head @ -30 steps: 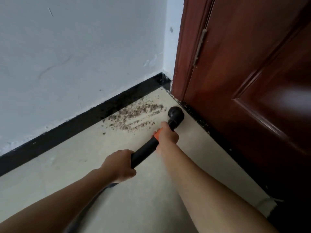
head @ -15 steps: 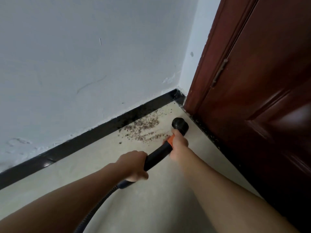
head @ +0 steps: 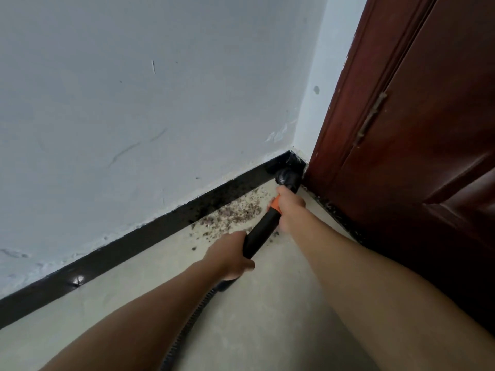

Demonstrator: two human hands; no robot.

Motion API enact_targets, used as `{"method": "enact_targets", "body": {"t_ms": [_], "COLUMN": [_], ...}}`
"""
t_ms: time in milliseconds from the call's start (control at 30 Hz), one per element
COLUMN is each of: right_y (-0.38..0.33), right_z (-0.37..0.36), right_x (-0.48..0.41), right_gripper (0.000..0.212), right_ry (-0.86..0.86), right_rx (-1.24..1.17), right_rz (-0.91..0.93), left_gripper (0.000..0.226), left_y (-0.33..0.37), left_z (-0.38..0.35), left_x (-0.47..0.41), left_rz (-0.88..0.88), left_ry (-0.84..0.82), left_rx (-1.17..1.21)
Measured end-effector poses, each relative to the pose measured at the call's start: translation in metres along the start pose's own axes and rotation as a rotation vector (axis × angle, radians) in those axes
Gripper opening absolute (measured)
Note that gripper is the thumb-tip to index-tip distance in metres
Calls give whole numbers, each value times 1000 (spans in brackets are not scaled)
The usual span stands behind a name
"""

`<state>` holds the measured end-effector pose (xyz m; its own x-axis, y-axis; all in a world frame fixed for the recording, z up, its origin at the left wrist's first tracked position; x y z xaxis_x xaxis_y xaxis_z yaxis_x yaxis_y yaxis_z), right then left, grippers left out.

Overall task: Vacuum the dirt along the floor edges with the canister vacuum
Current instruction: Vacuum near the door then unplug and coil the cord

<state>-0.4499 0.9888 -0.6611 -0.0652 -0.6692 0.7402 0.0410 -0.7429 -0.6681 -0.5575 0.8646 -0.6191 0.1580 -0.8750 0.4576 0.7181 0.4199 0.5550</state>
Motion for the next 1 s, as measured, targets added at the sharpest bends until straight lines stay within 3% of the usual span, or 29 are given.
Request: {"method": "enact_targets", "body": {"t_ms": [200,533,700,800,900,1000], "right_y": [4,69,57,51,60,66], "right_z": [-11,-63,-6,50,75,65], "right_x": [-5,67,65,52,53,56], "right_gripper": [18,21,52,38,33,39], "right_ry": [-93,-327,-131,10,5,-14], "right_rx": [78,87,30,21,-73,-22], "right_rz": [20,-69,-69,-53,-98,-93], "left_gripper": [31,31,32,35,40,37], "left_y": [-1,-57,-19,11,25,16], "left_z": [-9,0,0,-16,-36,-40], "left_x": [12,99,86,74,73,81], "left_rz": [29,209,102,5,-31,-2], "left_ry": [-12,-38,-73,-135,-210,-203], "left_rx": [43,68,-10,-80,-104,-70]}}
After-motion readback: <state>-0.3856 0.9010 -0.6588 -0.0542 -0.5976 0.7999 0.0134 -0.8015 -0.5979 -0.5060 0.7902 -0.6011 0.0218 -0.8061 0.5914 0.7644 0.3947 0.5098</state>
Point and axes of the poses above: each hand's wrist, its own x-axis away from the middle knuckle, its own z-axis out of the back of the hand, y = z × x, the point moved 8 cm from there along -x, towards the middle knuckle, and after that the axes turned 12 degrees about x, right-handed, at the moved point
